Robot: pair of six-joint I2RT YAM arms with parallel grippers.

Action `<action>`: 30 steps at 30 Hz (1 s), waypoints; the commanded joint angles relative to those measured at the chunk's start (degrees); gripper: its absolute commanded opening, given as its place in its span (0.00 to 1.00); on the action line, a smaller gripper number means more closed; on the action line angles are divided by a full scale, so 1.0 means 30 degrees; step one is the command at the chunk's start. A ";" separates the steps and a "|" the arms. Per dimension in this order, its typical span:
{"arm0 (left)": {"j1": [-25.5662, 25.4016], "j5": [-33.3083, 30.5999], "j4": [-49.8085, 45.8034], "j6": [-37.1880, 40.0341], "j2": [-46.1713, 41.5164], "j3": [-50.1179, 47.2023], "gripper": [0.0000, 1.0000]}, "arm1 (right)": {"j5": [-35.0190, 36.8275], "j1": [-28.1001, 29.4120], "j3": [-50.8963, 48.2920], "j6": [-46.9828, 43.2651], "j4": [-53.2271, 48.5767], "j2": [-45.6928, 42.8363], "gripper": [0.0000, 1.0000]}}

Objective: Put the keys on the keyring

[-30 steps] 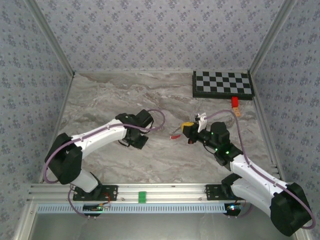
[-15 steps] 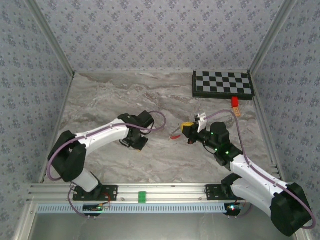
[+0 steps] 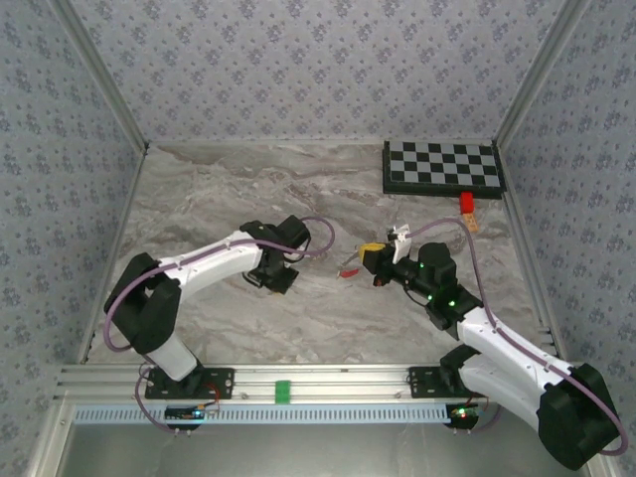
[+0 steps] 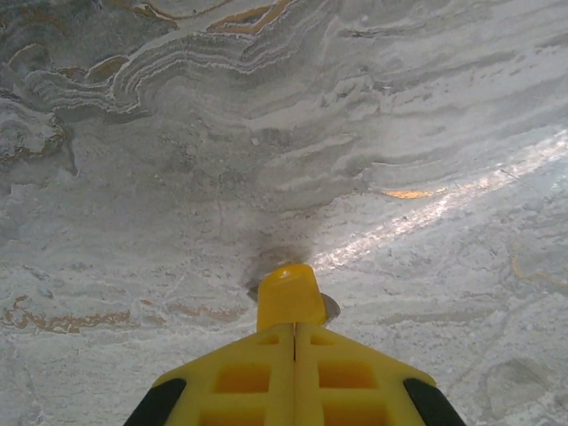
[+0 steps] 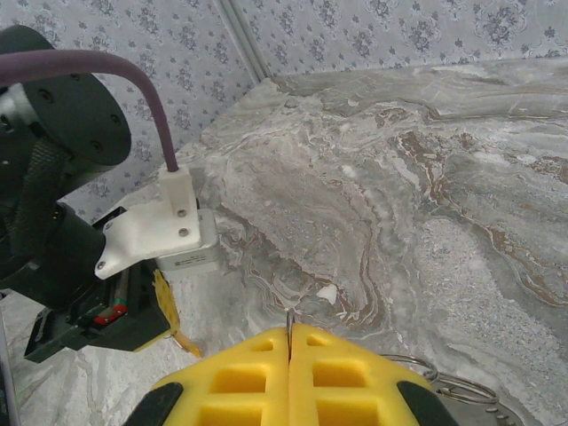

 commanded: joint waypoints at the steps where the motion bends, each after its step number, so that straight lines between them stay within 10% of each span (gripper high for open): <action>1: 0.0223 0.0106 0.0022 0.0508 0.0537 0.0825 0.00 | 0.0198 0.0116 0.0056 -0.0144 0.0261 -0.0191 0.00; 30: 0.1915 0.0999 0.0817 0.2387 0.5003 0.3920 0.00 | 0.0167 0.0101 0.0057 -0.0136 0.0349 0.0101 0.00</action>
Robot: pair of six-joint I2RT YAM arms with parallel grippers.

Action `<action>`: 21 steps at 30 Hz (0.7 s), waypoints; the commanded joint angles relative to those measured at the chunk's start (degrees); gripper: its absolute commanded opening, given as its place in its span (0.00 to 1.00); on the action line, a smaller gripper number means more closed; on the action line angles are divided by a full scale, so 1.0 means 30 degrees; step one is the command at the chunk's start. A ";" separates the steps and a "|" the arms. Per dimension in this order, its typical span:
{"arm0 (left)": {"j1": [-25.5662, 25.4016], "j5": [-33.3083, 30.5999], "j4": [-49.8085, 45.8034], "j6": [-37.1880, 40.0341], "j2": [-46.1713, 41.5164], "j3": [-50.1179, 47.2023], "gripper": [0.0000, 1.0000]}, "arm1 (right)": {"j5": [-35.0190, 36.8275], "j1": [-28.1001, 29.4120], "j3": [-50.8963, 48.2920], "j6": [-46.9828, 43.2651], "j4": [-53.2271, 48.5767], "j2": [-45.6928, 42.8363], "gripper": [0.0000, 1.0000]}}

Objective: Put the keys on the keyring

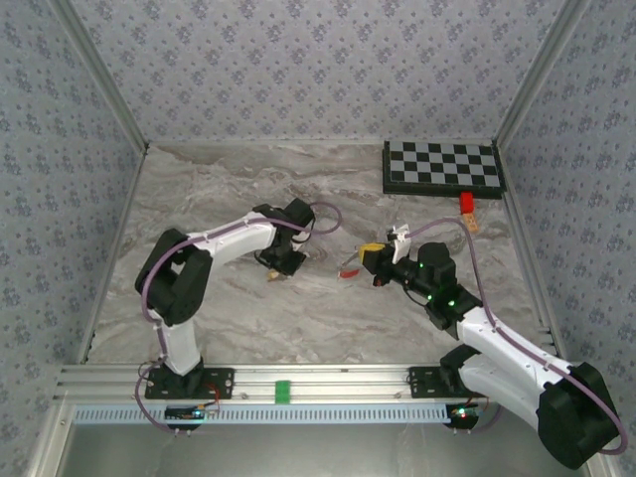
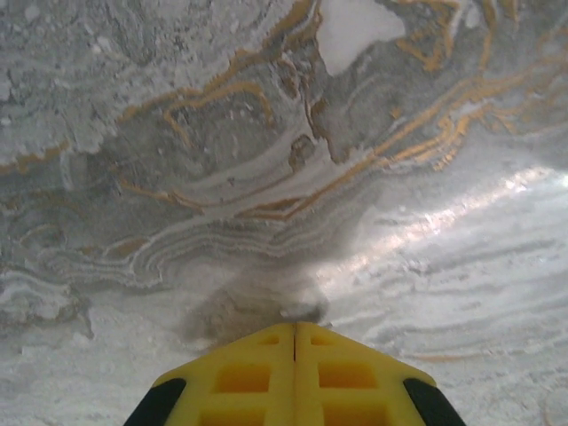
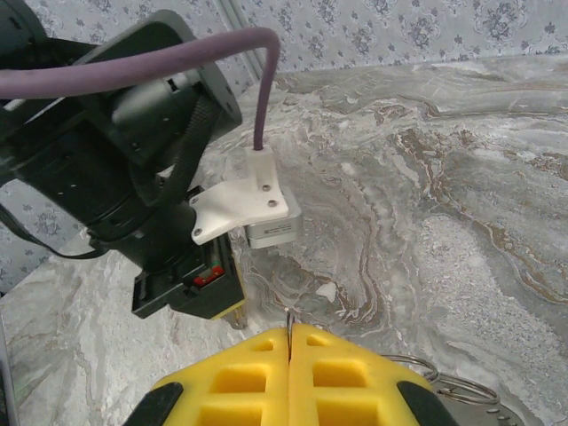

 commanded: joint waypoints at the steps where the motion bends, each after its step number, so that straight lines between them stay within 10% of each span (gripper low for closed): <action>1: 0.0214 0.0188 -0.0299 0.0732 0.0792 0.0793 0.00 | 0.0140 0.0112 0.0073 -0.0127 0.0377 0.0009 0.00; 21: 0.0818 -0.0194 0.2474 0.0571 0.1312 0.0378 0.00 | 0.0021 0.0096 0.0042 0.0020 0.0669 0.0361 0.00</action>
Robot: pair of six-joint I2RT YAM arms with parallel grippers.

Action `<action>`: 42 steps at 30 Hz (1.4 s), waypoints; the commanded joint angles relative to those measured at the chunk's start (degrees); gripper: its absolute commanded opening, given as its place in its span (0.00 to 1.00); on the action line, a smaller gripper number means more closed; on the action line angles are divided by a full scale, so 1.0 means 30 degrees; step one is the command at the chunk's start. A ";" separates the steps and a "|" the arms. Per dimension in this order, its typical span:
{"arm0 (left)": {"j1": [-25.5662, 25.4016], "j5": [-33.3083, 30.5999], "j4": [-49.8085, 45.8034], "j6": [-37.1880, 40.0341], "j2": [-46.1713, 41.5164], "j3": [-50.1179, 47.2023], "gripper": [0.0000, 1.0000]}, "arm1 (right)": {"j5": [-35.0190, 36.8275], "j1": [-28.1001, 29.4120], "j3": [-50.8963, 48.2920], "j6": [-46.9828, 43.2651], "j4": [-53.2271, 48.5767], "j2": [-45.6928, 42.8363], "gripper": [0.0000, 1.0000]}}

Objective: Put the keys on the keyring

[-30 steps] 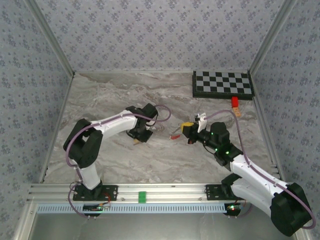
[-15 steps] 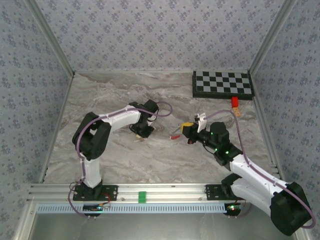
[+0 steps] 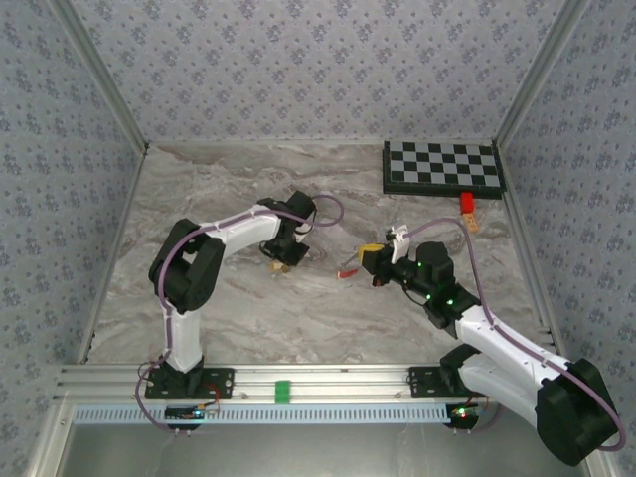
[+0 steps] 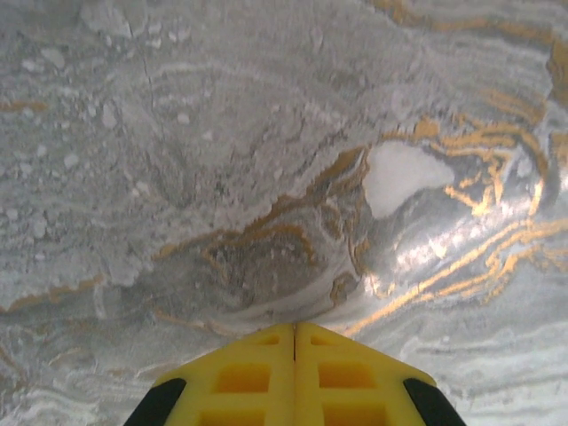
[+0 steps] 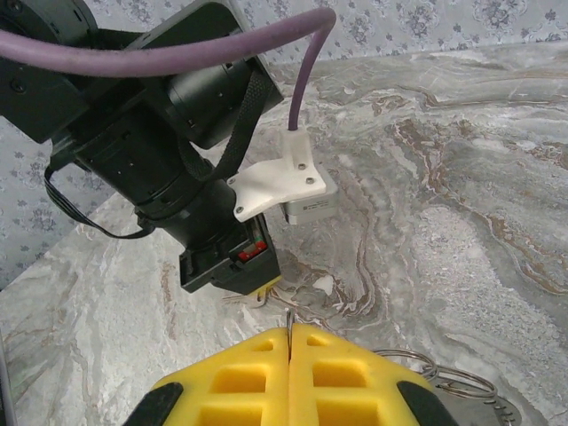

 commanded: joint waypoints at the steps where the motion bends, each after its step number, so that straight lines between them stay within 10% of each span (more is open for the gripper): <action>1: 0.0098 -0.0169 0.1687 -0.0458 -0.0768 -0.1227 0.00 | 0.0018 0.0115 0.0038 0.0027 0.0633 -0.0061 0.00; 30: -0.0327 -0.0970 1.7399 -0.4889 -0.7038 -1.2480 0.00 | 0.0066 0.0130 0.0001 0.0049 0.0722 -0.0055 0.00; 42: -0.0745 -0.1739 1.9094 -0.5605 -0.8216 -1.4383 0.03 | 0.0087 0.0144 0.0016 0.0084 0.0762 0.0036 0.00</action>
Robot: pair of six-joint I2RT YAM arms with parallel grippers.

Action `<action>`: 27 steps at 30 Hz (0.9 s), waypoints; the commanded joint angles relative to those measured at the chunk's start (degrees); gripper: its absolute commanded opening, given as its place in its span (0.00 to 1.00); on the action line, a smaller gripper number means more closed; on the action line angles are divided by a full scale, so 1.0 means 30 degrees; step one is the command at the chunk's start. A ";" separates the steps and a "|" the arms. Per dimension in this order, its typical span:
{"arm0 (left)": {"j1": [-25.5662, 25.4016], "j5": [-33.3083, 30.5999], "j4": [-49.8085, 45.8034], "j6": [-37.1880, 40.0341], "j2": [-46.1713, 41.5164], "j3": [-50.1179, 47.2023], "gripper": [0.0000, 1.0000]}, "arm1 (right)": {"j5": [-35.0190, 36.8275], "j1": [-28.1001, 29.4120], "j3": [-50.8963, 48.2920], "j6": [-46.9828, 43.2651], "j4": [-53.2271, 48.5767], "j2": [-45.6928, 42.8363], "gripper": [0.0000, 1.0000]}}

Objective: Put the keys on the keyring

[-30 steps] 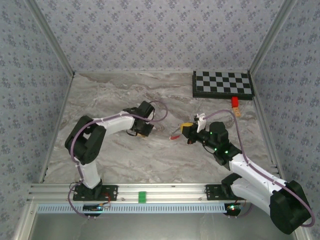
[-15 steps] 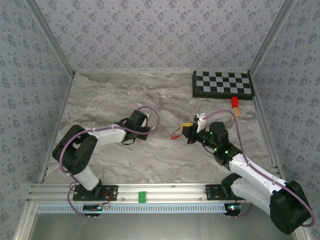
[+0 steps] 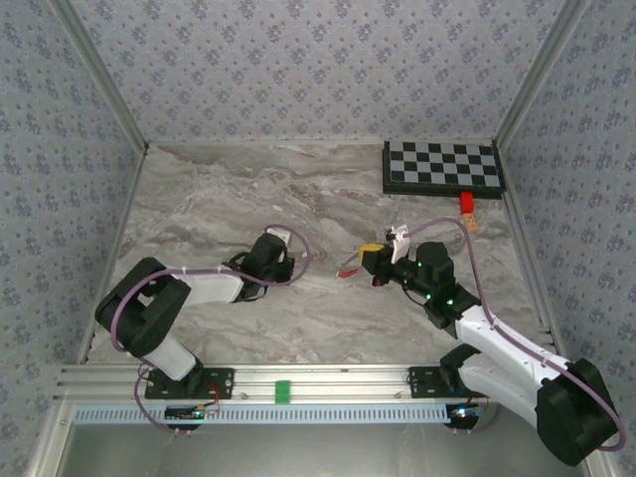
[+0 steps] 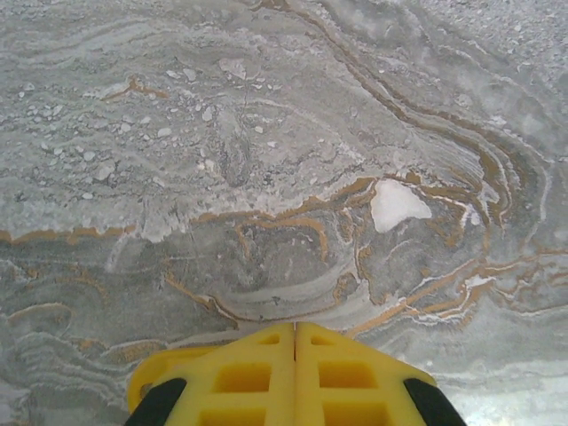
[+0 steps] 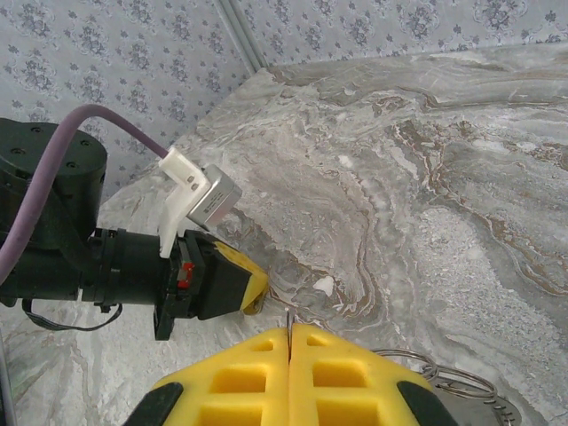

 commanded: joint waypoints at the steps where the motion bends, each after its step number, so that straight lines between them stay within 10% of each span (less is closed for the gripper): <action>1: -0.0081 -0.0200 0.0251 -0.0334 -0.1107 -0.0088 0.09 | 0.0080 0.0143 0.0013 0.0109 0.0701 0.0008 0.00; 9: 0.0084 0.1240 -0.4469 -0.0186 -0.3040 0.1718 0.41 | 0.0102 0.0138 -0.0001 0.0044 0.0554 -0.0216 0.00; 27: 0.2842 0.6997 -2.1154 0.1251 0.2360 1.2436 0.30 | 0.0139 0.0142 0.0034 -0.0102 0.0203 -0.0636 0.00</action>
